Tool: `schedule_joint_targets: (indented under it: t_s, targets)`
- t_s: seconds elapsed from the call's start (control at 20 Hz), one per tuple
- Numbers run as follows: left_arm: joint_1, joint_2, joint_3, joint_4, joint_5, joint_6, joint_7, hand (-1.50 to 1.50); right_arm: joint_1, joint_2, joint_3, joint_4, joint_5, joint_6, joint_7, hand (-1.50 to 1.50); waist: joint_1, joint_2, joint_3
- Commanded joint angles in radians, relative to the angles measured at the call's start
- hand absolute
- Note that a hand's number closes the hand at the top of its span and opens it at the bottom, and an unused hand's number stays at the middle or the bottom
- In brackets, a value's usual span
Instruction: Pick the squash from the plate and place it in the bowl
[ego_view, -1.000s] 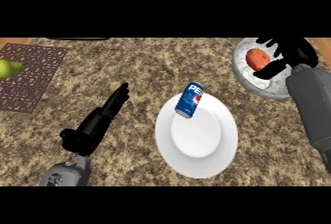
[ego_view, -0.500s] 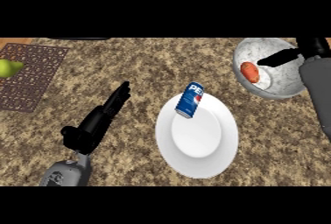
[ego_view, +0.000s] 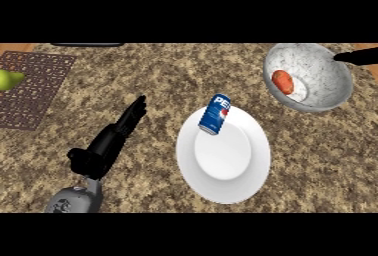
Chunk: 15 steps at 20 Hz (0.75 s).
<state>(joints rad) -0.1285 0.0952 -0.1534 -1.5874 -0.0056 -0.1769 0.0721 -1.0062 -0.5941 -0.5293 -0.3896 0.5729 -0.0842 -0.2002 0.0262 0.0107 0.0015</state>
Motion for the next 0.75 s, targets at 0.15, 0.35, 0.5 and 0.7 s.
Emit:
schedule_joint_targets:
  t_s: [0.15, 0.35, 0.5, 0.7]
  targets:
    - [0.035, 0.011, -0.008, -0.041, -0.007, -0.010, 0.007, 0.00, 0.091, -0.202, -0.137, 0.082, -0.113, 0.072, -0.120, -1.50, 0.008, 0.005, 0.002]
    - [-0.022, -0.003, 0.016, -0.026, 0.008, 0.005, 0.049, 0.00, 0.189, -0.267, -0.208, 0.127, -0.184, 0.149, -0.225, -1.50, -0.004, 0.005, 0.003]
    - [0.022, -0.020, -0.011, -0.026, -0.010, 0.007, 0.008, 0.00, 0.217, -0.296, -0.205, 0.165, -0.184, 0.184, -0.265, -1.50, 0.009, 0.006, 0.003]
    - [-0.006, -0.008, 0.002, -0.031, -0.006, -0.002, 0.018, 0.00, 0.286, -0.355, -0.221, 0.193, -0.202, 0.309, -0.349, -1.50, 0.010, 0.009, 0.005]
